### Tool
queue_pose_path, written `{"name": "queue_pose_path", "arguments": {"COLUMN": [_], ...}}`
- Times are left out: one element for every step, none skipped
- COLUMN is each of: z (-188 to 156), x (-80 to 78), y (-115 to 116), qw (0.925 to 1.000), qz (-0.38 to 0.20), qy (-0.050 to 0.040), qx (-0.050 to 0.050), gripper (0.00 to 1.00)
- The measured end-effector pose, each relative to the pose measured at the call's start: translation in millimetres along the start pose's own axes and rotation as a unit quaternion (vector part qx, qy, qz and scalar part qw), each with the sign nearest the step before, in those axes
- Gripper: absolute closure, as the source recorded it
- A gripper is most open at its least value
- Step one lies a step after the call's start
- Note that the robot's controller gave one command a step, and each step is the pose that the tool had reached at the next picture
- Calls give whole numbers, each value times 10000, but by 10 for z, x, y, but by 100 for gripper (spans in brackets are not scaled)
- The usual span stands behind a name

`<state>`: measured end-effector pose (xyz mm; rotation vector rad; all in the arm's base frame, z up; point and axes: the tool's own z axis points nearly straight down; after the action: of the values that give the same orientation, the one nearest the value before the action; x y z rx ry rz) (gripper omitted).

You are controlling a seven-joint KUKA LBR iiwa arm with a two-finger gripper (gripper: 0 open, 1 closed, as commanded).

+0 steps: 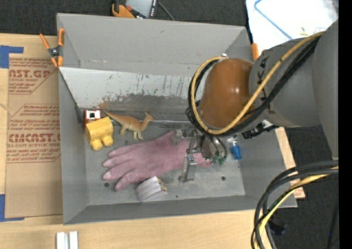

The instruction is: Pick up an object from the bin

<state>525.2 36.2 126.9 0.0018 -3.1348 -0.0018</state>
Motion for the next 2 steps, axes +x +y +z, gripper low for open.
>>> {"name": "queue_pose_path", "arguments": {"z": [-34,565], "x": [-20,-320], "y": [-1,276], "qw": [10000,9993], "qz": [4,-368], "qy": [-35,-42], "qx": [-2,-2], "gripper": [0,0]}}
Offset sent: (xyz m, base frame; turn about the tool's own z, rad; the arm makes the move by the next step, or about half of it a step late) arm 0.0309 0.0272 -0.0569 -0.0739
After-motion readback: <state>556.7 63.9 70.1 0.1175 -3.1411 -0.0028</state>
